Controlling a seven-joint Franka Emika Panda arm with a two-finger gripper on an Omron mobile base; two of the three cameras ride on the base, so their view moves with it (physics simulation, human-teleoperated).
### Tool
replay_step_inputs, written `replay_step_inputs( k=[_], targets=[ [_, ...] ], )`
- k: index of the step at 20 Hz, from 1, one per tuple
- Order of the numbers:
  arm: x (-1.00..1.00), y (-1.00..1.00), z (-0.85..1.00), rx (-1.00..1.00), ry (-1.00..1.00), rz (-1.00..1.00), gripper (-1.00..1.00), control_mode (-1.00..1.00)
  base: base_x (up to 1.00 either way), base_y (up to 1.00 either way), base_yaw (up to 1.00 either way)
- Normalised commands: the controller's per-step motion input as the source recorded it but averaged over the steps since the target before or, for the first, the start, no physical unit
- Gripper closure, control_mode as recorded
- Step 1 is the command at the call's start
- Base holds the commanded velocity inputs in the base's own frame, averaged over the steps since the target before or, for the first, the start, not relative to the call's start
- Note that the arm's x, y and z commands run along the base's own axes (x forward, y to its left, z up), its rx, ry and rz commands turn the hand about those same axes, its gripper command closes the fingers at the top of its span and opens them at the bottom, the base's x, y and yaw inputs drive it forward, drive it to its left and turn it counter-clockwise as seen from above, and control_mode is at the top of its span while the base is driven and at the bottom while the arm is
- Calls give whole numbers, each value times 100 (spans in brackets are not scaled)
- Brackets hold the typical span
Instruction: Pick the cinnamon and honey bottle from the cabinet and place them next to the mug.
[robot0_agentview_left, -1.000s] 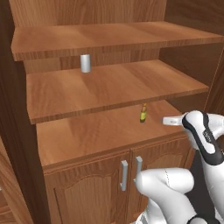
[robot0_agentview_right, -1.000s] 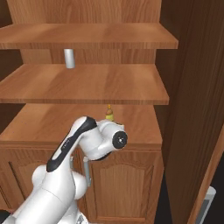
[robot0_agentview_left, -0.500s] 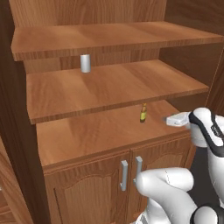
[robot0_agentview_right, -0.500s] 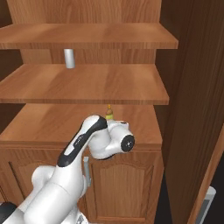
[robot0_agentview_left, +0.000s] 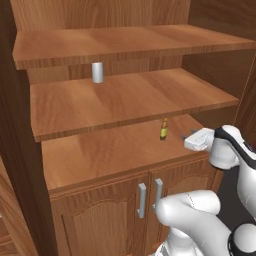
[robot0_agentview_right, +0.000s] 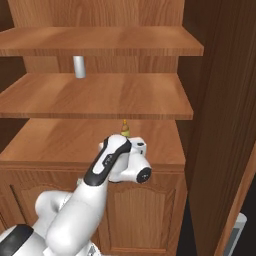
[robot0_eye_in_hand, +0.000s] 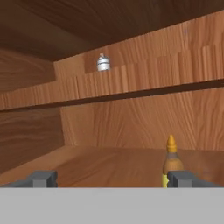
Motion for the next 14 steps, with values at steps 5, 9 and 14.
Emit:
replay_step_inputs(
  k=[5, 9, 14],
  targets=[
    [7, 0, 0, 0, -3, 0, -100, -100, 0, 0, 0],
    [3, 0, 0, 0, 0, 0, -100, -100, 0, 0, 0],
    [15, 0, 0, 0, 0, 0, -100, -100, 0, 0, 0]
  ],
)
